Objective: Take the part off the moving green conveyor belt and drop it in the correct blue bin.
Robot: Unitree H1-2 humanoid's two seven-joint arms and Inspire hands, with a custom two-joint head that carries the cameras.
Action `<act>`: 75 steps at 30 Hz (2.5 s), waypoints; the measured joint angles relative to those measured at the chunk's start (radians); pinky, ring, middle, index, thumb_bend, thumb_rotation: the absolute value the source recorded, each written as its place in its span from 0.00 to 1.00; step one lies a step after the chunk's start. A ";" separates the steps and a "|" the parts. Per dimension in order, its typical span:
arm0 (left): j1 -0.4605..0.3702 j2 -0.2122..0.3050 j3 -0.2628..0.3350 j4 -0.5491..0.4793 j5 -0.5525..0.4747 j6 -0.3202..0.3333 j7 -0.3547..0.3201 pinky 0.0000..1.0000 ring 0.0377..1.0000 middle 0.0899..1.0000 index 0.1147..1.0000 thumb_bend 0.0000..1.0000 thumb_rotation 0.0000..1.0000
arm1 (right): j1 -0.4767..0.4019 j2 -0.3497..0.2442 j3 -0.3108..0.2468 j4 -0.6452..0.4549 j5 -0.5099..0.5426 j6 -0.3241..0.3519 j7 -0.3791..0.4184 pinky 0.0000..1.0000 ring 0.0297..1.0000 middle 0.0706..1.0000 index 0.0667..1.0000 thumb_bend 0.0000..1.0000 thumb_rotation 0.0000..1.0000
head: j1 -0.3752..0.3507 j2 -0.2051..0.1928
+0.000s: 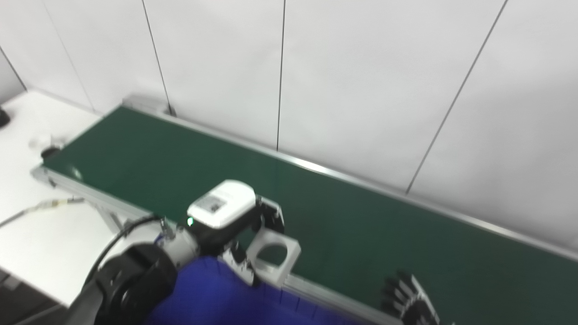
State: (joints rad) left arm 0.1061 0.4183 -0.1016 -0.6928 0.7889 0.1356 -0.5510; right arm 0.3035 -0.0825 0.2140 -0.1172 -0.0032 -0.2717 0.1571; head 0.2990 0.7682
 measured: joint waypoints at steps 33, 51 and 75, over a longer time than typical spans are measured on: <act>0.202 -0.051 0.043 0.051 0.028 0.041 0.020 0.49 0.44 0.40 0.44 0.52 0.00 | 0.000 0.007 -0.035 -0.099 0.029 0.106 -0.013 0.68 0.77 0.79 0.85 0.64 0.47 | 0.034 0.148; 0.252 -0.078 0.018 0.352 0.037 -0.012 0.260 0.54 0.44 0.41 0.44 0.50 0.00 | 0.026 -0.001 -0.058 -0.145 0.050 0.118 -0.013 0.67 0.76 0.78 0.85 0.64 0.51 | 0.022 0.178; 0.245 -0.068 -0.056 0.417 0.166 -0.001 0.334 0.64 0.73 0.76 0.76 0.77 0.05 | 0.025 0.002 -0.060 -0.157 0.047 0.121 -0.013 0.66 0.76 0.78 0.85 0.64 0.51 | 0.015 0.163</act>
State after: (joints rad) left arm 0.3513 0.3500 -0.1578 -0.2756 0.9545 0.1351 -0.2175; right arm 0.3285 -0.0805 0.1538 -0.2746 0.0437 -0.1508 0.1444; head 0.3145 0.9311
